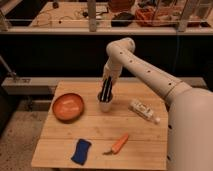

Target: Place the eraser in the ceramic cup

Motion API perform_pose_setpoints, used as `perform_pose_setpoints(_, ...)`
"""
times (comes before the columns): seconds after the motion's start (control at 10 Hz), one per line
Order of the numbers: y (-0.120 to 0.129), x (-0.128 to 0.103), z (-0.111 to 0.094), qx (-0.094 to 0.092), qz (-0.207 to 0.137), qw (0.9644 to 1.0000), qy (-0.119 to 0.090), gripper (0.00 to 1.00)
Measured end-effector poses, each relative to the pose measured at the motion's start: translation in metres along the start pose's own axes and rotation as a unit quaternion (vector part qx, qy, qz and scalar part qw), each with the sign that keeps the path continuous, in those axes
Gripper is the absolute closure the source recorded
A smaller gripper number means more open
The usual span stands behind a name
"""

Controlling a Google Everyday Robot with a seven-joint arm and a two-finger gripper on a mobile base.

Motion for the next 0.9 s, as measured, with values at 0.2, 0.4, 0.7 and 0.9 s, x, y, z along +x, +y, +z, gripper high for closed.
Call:
perform_pose_setpoints(0.2, 0.0002, -0.0002, -0.0005, 0.001, -0.003, 1.0000, 0.002, 0.78)
perform_pose_setpoints(0.4, 0.0010, 0.0000, -0.0005, 0.000, -0.007, 1.0000, 0.003, 0.78)
perform_pose_setpoints(0.7, 0.0010, -0.0002, -0.0007, 0.001, -0.011, 0.9999, 0.003, 0.78)
perform_pose_setpoints(0.9, 0.0012, -0.0005, -0.0009, 0.002, -0.017, 0.9999, 0.002, 0.78)
